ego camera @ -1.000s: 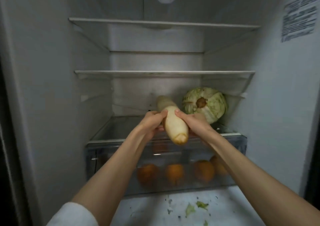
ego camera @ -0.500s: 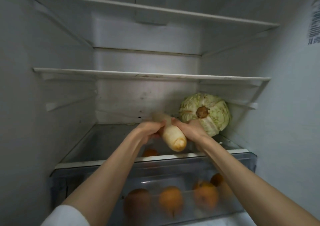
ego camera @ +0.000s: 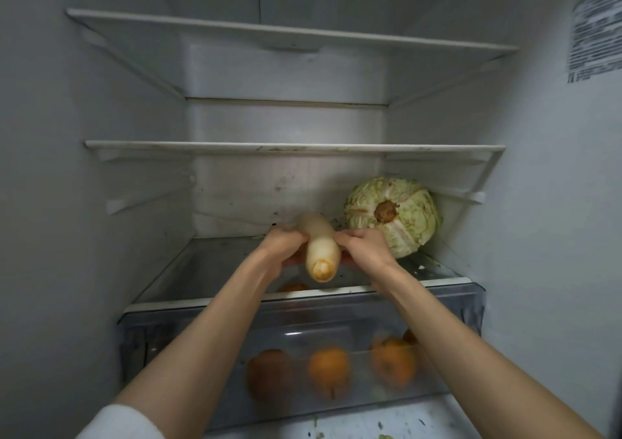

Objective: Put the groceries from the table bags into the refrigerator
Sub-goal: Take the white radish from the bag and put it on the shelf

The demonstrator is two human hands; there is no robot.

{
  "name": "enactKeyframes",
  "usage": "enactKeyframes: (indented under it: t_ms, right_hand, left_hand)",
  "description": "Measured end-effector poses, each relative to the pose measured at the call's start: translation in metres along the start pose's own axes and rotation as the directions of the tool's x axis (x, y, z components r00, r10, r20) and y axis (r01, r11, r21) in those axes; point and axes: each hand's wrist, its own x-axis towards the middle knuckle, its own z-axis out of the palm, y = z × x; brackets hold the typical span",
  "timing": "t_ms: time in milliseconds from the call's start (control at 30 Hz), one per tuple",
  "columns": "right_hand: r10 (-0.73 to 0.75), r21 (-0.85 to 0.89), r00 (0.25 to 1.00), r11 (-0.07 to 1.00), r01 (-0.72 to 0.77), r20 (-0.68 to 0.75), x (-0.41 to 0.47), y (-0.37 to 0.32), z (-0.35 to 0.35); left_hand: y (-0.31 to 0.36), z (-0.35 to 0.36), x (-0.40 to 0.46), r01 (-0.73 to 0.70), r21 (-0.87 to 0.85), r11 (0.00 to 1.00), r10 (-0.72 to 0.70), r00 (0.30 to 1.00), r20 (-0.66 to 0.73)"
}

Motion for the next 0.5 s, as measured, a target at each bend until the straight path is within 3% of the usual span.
enactKeyframes:
  t_ms: [100,200,367,500]
  right_hand:
    - [-0.062,-0.074,0.997,0.995,0.065,0.035,-0.011,-0.003,-0.002]
    - [-0.205,-0.288,0.978,0.935,0.209,0.046,-0.034,-0.006,-0.008]
    - [-0.389,-0.528,0.907,0.742,0.412,0.162,-0.083,-0.004,-0.025]
    - [-0.416,-0.510,0.867,0.701,0.499,0.276,-0.140,0.007,-0.033]
  left_hand:
    - [0.007,-0.003,-0.024,-0.041,0.054,0.998,0.040,0.999,0.012]
    - [0.015,-0.002,-0.056,-0.211,0.189,0.959,0.221,0.975,-0.037]
    - [0.007,-0.016,-0.122,-0.326,0.662,0.675,0.467,0.883,-0.041]
    - [-0.016,-0.018,-0.194,-0.304,0.809,0.503,0.548,0.836,-0.027]
